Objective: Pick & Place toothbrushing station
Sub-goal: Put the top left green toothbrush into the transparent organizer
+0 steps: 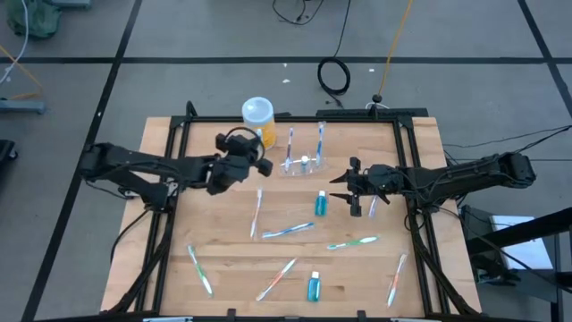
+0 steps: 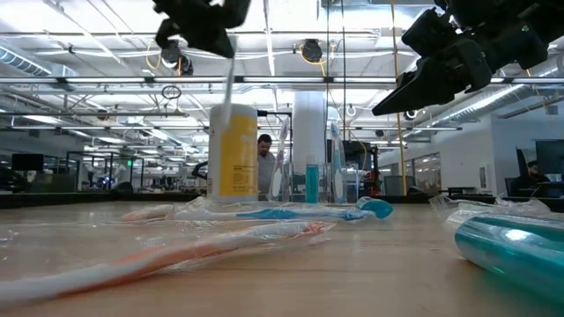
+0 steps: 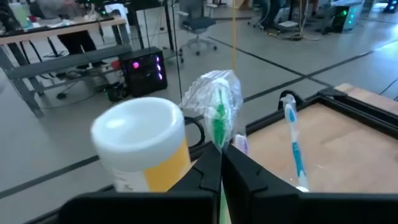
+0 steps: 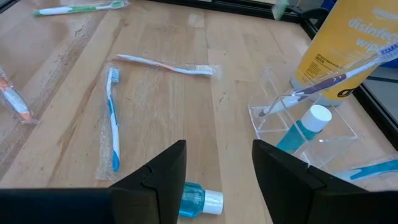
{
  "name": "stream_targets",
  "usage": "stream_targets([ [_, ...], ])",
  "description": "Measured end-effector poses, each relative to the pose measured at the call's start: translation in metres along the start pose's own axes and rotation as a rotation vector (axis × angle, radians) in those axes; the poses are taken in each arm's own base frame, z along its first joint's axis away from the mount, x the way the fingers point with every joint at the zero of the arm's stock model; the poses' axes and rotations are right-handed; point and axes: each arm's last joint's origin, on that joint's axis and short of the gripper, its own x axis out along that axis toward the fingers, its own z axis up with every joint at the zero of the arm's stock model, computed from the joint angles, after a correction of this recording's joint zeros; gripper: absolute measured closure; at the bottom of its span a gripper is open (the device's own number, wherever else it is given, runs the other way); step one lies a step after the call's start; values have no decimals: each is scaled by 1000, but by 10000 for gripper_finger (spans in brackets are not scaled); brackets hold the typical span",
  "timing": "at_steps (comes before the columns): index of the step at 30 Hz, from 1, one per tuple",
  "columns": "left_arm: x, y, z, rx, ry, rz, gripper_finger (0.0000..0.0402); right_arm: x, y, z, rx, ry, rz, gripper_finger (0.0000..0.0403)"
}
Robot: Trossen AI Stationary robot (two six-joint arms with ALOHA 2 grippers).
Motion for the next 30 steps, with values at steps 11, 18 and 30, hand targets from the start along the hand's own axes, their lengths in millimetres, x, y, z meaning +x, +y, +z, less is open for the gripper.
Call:
stream_targets([
  [11, 44, -20, -13, 12, 14, -172, 397, 0, 0, 0, 0, 0, 0, 225],
  [18, 70, -21, -29, 20, 50, -120, 396, 0, 0, 0, 0, 0, 0, 225],
  [30, 86, -19, -49, 48, 130, -69, 381, 0, 0, 0, 0, 0, 0, 225],
])
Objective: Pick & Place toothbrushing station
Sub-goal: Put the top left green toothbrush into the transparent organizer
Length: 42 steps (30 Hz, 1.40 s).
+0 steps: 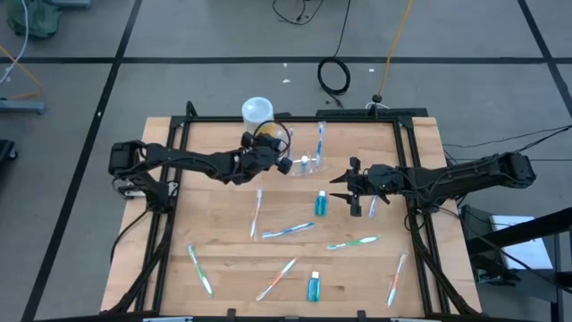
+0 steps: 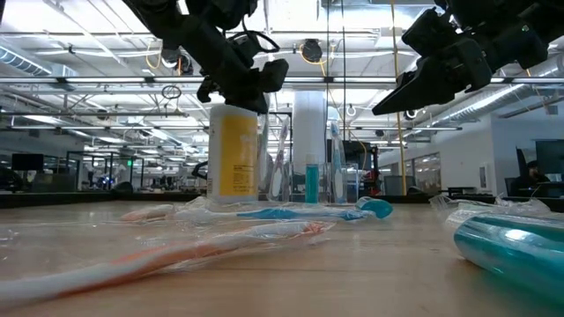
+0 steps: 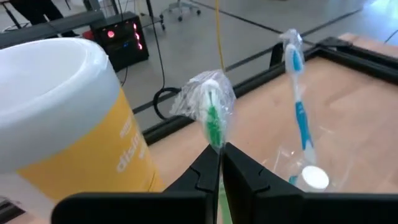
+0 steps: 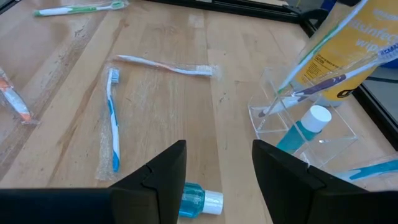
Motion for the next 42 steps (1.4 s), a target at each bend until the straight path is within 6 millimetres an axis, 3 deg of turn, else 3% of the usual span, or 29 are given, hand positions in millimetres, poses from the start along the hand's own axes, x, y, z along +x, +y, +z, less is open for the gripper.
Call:
stream_targets([
  [15, 5, 12, -13, 133, 120, 63, 380, 0, 0, 0, 0, 0, 0, 225],
  [24, 8, 12, -13, 214, 172, -70, 380, 0, 0, 0, 0, 0, 0, 225],
  [30, 15, 19, -11, 214, 187, -69, 378, 0, 0, 0, 0, 0, 0, 225],
  [42, 23, 27, -10, 229, 224, -164, 307, 0, 0, 0, -1, 0, 0, 225],
])
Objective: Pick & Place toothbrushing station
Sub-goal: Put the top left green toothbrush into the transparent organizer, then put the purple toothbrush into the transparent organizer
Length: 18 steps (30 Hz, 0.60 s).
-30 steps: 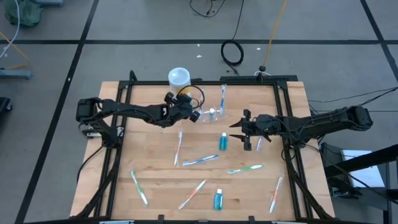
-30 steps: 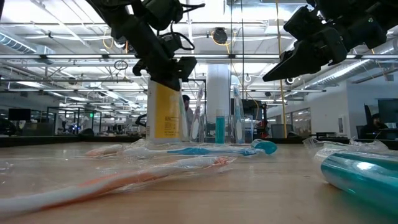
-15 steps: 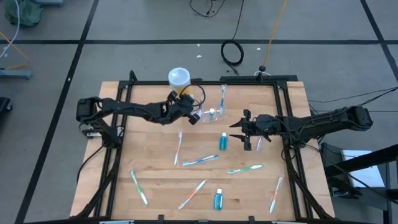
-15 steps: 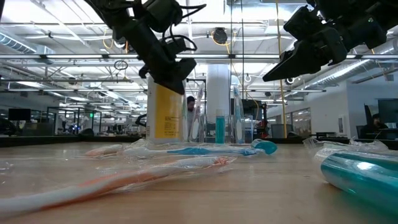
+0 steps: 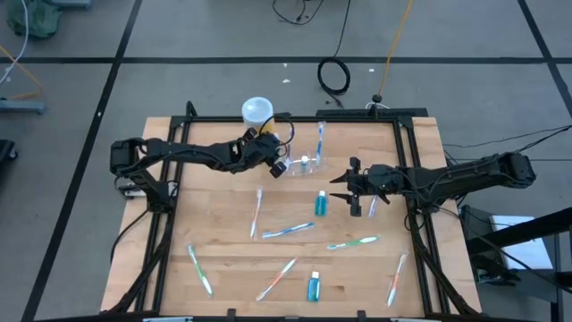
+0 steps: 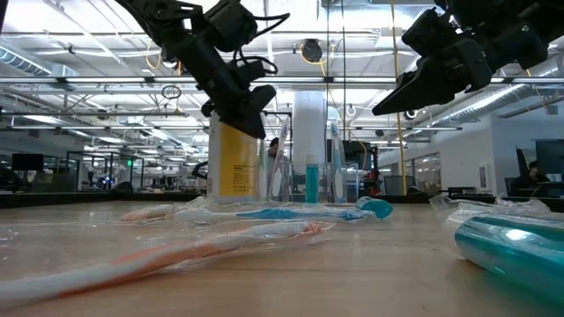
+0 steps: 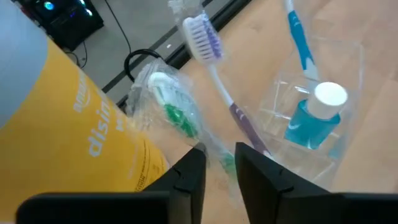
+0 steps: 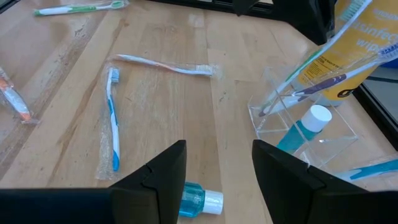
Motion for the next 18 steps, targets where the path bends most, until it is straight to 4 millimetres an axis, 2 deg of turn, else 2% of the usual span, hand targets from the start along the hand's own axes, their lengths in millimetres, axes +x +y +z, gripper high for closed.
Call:
stream_targets([
  [7, 0, 0, 0, -4, 4, -3, 255, 0, 0, 0, 0, 0, 0, 225],
  [10, -7, 0, 2, 1, -1, -9, 244, 0, 0, 0, 0, 0, 0, 225],
  [14, -28, 6, 9, 8, -18, 6, 244, 0, 0, 0, -13, -1, -1, 225],
  [18, -60, 13, 17, -53, -46, -28, 245, 0, 0, 0, -29, -1, -1, 225],
])
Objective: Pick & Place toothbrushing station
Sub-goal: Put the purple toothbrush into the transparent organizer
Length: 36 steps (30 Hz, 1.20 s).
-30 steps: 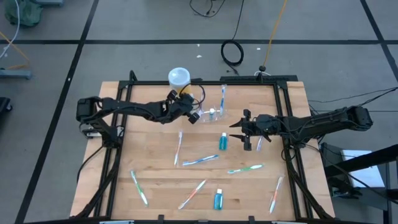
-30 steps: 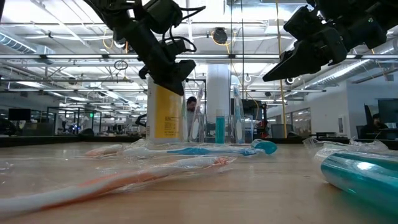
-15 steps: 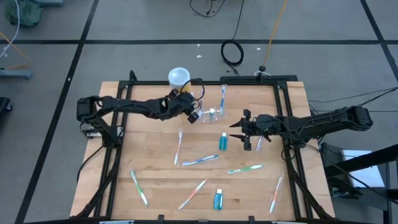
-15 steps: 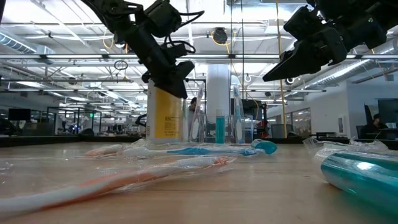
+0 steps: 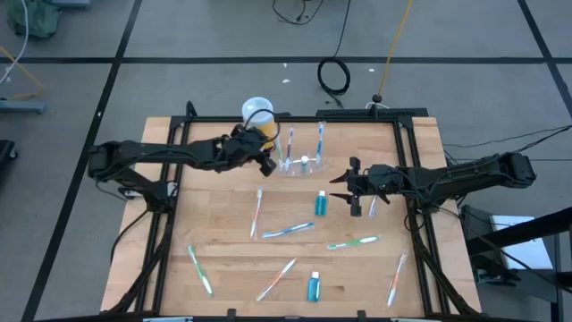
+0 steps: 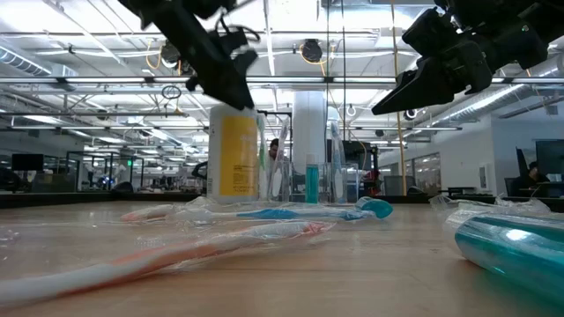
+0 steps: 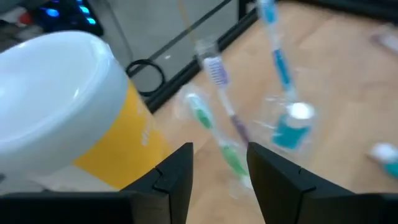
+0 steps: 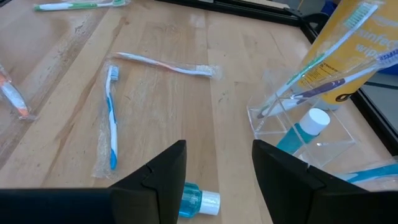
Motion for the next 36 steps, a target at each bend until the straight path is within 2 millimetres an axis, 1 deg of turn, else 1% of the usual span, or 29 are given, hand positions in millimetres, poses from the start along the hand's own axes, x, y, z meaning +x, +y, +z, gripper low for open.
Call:
stream_targets([
  [4, -30, 1, 1, -2, 29, -119, 245, 0, 0, 0, 2, 0, 1, 225],
  [6, -41, 0, -2, 29, 71, -180, 245, 0, 0, 0, 2, 0, 0, 225],
  [10, -54, -4, -14, 106, 182, -252, 245, 0, 0, 0, 2, 0, 0, 225],
  [13, -57, -8, -20, 138, 222, -268, 245, 0, 0, 0, -2, 0, -2, 225],
  [17, -59, -13, -22, 151, 227, -284, 245, 0, -2, 0, -21, 10, -64, 225],
  [20, -60, -14, -22, 152, 224, -290, 245, 0, -3, -1, -23, 18, -103, 225],
  [23, -60, -15, -19, 119, 200, -294, 245, 0, -3, -1, -23, 17, -99, 225],
  [26, -59, -17, -14, 72, 153, -306, 245, 0, -3, 0, -23, 17, -99, 225],
  [31, -59, -21, -1, 19, 27, -343, 245, 0, -3, -1, -23, 17, -99, 225],
  [36, -61, -24, 11, 56, -99, -370, 245, 0, -3, -1, -23, 17, -99, 225],
])
